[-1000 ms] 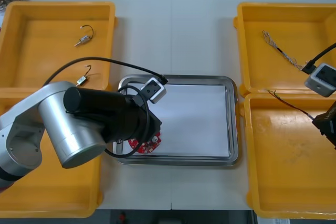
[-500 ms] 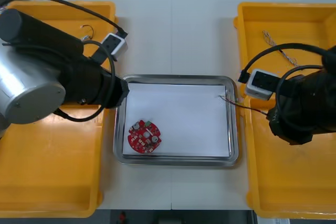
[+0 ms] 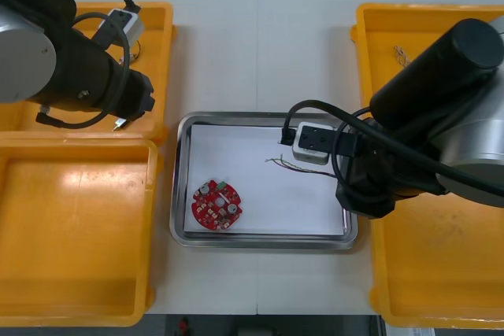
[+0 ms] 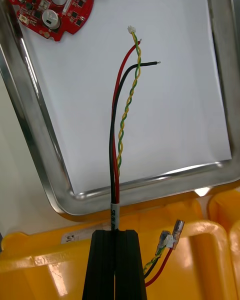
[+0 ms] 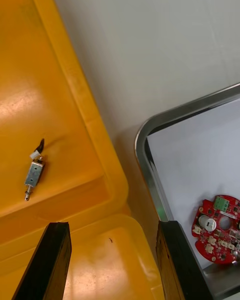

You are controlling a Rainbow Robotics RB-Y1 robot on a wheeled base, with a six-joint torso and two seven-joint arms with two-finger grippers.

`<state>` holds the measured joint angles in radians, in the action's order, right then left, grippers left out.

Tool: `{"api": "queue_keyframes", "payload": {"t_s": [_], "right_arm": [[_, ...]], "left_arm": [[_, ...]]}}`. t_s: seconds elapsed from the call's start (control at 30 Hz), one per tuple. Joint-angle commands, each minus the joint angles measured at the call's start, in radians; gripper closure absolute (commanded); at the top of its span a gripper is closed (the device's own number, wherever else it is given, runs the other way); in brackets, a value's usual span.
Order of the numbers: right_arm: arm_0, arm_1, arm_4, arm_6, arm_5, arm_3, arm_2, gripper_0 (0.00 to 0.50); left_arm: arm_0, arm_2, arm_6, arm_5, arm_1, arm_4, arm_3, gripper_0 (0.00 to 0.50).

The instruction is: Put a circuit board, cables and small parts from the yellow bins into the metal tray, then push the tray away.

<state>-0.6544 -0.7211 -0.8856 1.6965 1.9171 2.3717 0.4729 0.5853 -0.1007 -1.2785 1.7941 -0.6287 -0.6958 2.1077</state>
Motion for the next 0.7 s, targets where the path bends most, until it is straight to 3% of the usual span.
{"api": "queue_keyframes", "payload": {"t_s": [0.03,0.5,0.7], "right_arm": [[-0.071,0.051,0.037,-0.014,0.003,-0.062,0.085,0.5],[-0.105,0.129,0.223,0.034,-0.098,-0.2,0.294,0.5],[-0.103,0.132,0.229,0.049,-0.17,-0.284,0.346,0.5]], "left_arm": [[0.07,0.056,-0.216,0.004,-0.016,-0.007,-0.075,0.0],[0.177,0.093,-0.564,-0.071,-0.036,0.002,-0.414,0.0],[0.245,0.055,-0.622,-0.078,-0.036,0.004,-0.574,0.0]]}}
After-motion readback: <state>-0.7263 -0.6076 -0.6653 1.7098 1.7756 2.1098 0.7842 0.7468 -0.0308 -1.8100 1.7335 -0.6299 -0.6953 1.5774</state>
